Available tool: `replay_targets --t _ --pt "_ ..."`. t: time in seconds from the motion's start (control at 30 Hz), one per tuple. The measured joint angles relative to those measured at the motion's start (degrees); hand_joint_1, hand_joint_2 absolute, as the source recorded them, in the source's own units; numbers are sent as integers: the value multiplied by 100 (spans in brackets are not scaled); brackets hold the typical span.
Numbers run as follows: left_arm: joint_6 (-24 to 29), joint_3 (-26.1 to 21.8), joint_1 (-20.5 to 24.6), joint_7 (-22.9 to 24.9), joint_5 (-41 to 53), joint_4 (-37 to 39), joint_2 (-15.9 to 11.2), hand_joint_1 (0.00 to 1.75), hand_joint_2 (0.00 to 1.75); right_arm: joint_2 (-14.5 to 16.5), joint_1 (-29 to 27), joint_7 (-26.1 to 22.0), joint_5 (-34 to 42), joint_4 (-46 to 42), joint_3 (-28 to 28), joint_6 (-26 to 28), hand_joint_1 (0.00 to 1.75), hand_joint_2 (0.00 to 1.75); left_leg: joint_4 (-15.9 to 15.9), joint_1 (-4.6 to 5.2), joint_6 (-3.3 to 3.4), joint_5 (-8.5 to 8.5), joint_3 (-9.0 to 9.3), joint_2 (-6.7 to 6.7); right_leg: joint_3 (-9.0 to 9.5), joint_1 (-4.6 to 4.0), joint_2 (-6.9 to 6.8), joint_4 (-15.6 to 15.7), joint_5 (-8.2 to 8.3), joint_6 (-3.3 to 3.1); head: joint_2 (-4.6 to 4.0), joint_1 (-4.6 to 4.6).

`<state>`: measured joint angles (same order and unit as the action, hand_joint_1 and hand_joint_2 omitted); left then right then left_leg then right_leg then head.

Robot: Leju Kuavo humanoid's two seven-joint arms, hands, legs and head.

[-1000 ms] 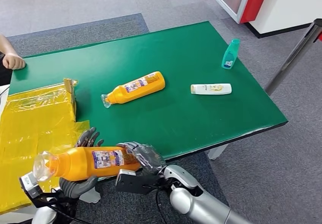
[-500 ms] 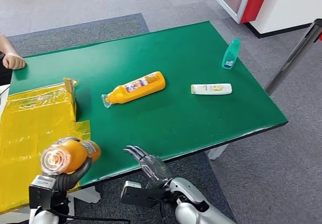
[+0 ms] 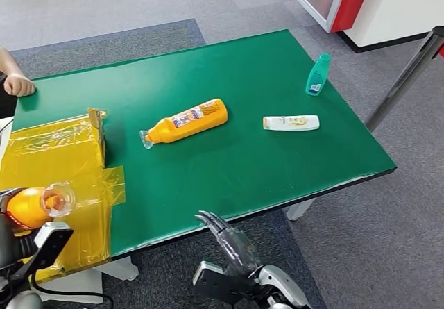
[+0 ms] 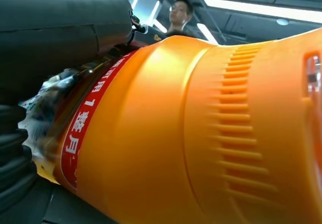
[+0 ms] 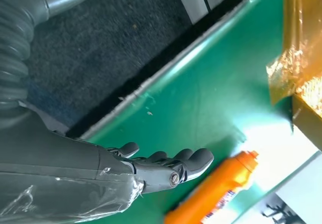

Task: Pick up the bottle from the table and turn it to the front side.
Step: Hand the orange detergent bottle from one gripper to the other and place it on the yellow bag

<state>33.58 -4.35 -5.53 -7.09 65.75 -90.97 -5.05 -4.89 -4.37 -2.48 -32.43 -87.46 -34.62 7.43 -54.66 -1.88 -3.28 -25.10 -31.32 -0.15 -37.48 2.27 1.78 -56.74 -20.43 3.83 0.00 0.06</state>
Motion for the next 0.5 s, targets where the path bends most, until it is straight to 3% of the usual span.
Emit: replay_targets --t 0.23,0.5 --pt "-580 83 695 598 1097 1106 -514 175 175 -126 -81 -176 603 99 -95 -208 0 175 -1 2 1 4 3 -1 4 1 0 1 3 2 0 1" --pt "-910 925 1597 792 1268 2265 -387 175 175 -149 69 -288 821 485 -407 -342 0 175 -8 3 6 6 3 -1 9 2 0 4 8 6 0 1"
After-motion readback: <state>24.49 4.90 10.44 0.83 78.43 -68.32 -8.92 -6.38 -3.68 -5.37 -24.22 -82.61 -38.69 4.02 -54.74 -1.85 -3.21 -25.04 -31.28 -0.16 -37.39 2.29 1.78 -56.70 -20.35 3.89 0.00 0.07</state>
